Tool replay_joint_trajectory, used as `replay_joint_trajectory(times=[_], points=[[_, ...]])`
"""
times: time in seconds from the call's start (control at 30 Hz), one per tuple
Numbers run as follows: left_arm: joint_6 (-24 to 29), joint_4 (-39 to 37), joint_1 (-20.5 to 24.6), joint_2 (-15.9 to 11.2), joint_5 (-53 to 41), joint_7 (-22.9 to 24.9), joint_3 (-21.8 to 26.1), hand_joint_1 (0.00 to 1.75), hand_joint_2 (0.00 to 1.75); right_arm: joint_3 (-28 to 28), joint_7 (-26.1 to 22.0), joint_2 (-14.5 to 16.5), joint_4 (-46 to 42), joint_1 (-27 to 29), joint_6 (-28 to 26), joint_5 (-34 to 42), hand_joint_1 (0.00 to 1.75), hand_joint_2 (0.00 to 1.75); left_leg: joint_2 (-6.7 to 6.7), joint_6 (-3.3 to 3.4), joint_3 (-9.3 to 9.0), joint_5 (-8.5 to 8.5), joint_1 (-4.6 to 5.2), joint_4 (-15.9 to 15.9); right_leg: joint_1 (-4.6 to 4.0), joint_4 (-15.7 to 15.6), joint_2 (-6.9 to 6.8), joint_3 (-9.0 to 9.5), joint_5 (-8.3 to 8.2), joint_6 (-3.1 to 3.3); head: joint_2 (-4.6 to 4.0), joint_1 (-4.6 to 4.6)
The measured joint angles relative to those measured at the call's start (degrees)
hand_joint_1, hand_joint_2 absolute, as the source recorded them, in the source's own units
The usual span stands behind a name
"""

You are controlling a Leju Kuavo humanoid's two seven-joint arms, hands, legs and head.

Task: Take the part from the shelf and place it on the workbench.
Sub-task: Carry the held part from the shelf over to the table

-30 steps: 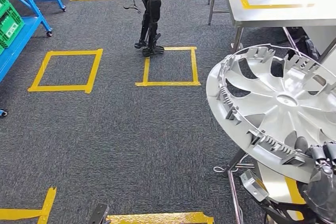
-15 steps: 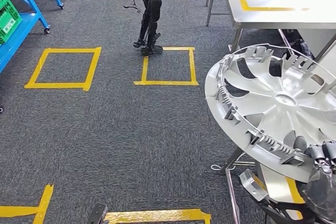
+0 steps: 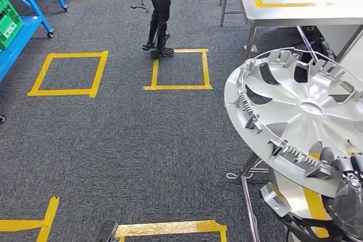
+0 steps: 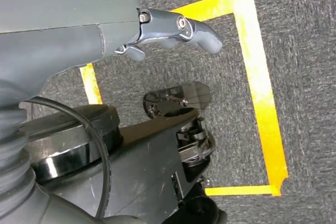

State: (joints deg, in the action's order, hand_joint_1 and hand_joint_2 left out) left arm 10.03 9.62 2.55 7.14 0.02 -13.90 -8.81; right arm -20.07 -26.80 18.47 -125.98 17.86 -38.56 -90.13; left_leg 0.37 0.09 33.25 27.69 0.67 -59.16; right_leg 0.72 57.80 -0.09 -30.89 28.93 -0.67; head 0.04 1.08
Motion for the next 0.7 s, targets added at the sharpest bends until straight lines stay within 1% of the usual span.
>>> replay_joint_trajectory(times=[0.03, 0.07, 0.1, 0.13, 0.17, 0.2, 0.23, 0.27, 0.3, 0.33, 0.37, 0.4, 0.47, 0.6, 0.7], points=[[0.0, 0.0, 0.0, 0.0, 0.0, 0.0, 0.0, 0.0, 1.75, 0.0, 0.0, 0.0, 0.0, 0.0, 0.0, 0.0, 1.75, 1.75, -0.06, -0.28, 0.8, 1.63, -0.07, -2.1, 0.08, -0.1, -0.06, -0.21, -0.26, 0.42, 0.0, -0.07], [0.0, 0.0, 0.0, 0.0, 0.0, 0.0, 0.0, 0.0, 1.75, 0.0, 0.0, 0.0, 0.0, 0.0, 0.0, 0.0, 1.75, 1.75, -0.1, -0.54, 2.01, 3.81, -0.18, -5.3, 0.07, -0.1, -0.1, -0.49, -0.47, 0.72, 0.0, -0.13], [0.1, 0.0, 0.0, 0.0, 0.0, 0.0, 0.0, 0.0, 1.75, 0.0, 0.0, 0.0, 0.0, 0.0, 0.0, 0.0, 1.75, 1.75, -0.11, -0.73, 3.47, 6.05, -0.26, -9.3, 0.02, -0.1, -0.11, -0.82, -0.65, 0.92, 0.0, -0.16], [0.2, 0.0, -0.1, 0.0, 0.0, 0.0, 0.0, 0.0, 1.75, 0.0, 0.0, 0.0, 0.0, 0.0, 0.0, 0.0, 1.75, 1.75, -0.11, -0.84, 4.73, 7.69, -0.34, -12.9, -0.04, -0.1, -0.12, -1.15, -0.84, 1.02, 0.0, -0.17], [0.3, 0.0, -0.1, 0.0, 0.1, 0.0, 0.0, 0.0, 1.75, 0.0, 0.0, 0.0, 0.0, 0.0, 0.0, 0.0, 1.75, 1.75, -0.11, -0.85, 5.29, 8.33, -0.38, -15.0, -0.09, -0.1, -0.1, -1.45, -1.03, 1.05, 0.0, -0.17], [0.4, 0.0, -0.1, 0.0, 0.1, 0.0, 0.0, 0.0, 1.75, 0.0, 0.0, 0.0, 0.0, 0.0, 0.0, 0.0, 1.75, 1.75, -0.12, -0.78, 4.81, 7.84, -0.4, -14.9, -0.12, -0.1, -0.08, -1.68, -1.23, 1.03, 0.0, -0.17], [0.5, 0.0, -0.2, 0.0, 0.2, 0.0, 0.0, 0.0, 1.75, 0.0, 0.0, 0.0, 0.0, 0.1, 0.0, 0.0, 1.75, 1.75, -0.12, -0.63, 3.24, 6.39, -0.4, -12.5, -0.14, -0.1, -0.04, -1.83, -1.4, 0.97, 0.0, -0.17], [0.6, 0.0, -0.2, 0.0, 0.3, 0.0, 0.0, 0.0, 1.75, 0.0, -0.1, 0.0, 0.0, 0.1, 0.0, 0.0, 1.75, 1.75, -0.14, -0.4, 0.92, 4.45, -0.39, -8.4, -0.14, -0.1, 0.0, -1.9, -1.54, 0.87, 0.0, -0.17], [0.7, 0.0, -0.2, 0.0, 0.4, 0.1, 0.0, 0.0, 1.75, 0.0, -0.1, 0.0, 0.0, 0.1, 0.0, 0.0, 1.75, 1.75, -0.19, -0.16, -1.39, 2.97, -0.32, -4.2, -0.21, 0.0, 0.02, -1.98, -1.67, 0.73, 0.0, -0.15], [0.8, 0.0, -0.1, 0.0, 0.4, 0.2, 0.0, 0.0, 1.75, 0.0, -0.1, 0.0, 0.0, 0.1, 0.0, 0.0, 1.75, 1.75, -0.22, 0.03, -3.1, 2.04, -0.25, -0.7, -0.29, 0.1, 0.03, -2.14, -1.8, 0.54, 0.0, -0.14], [1.0, 0.0, -0.1, 0.0, 0.4, 0.3, 0.0, 0.0, 1.75, 0.0, -0.1, 0.0, 0.0, 0.1, 0.0, 0.0, 1.75, 1.75, -0.26, 0.03, -4.01, 1.62, -0.22, 1.4, -0.41, 0.2, 0.03, -2.39, -1.85, 0.48, 0.0, -0.1], [1.1, 0.0, -0.1, 0.1, 0.5, 0.5, 0.0, 0.0, 1.75, 0.0, -0.2, 0.0, 0.0, 0.1, 0.0, 0.0, 1.75, 1.75, -0.27, -0.05, -4.19, 1.69, -0.17, 2.3, -0.5, 0.3, 0.01, -2.66, -1.93, 0.51, 0.0, -0.09], [1.4, 0.0, -0.2, 0.1, 0.6, 0.9, 0.0, 0.0, 1.75, 0.0, -0.4, 0.0, 0.1, 0.1, 0.0, 0.0, 1.75, 1.75, -0.28, -0.2, -3.9, 1.49, -0.09, 2.6, -0.47, 0.4, -0.02, -2.97, -2.09, 0.63, 0.0, -0.03], [1.9, 0.0, -0.3, 0.1, 0.8, 1.2, 0.1, 0.0, 1.75, 0.0, -0.4, 0.0, 0.1, 0.2, 0.0, 0.0, 1.75, 1.75, -0.26, 0.2, -3.62, 1.28, 0.18, 2.5, -0.17, 0.0, 0.05, -2.97, -2.65, 0.05, 0.0, -0.05], [2.3, 0.0, -0.3, 0.1, 0.8, 1.3, 0.3, 0.0, 1.75, 0.0, -0.4, 0.0, 0.1, 0.2, 0.0, 0.0, 1.75, 1.75, -0.25, 0.38, -3.57, 1.2, 0.27, 2.4, -0.1, -0.2, 0.1, -2.97, -2.85, -0.25, 0.0, -0.05]])
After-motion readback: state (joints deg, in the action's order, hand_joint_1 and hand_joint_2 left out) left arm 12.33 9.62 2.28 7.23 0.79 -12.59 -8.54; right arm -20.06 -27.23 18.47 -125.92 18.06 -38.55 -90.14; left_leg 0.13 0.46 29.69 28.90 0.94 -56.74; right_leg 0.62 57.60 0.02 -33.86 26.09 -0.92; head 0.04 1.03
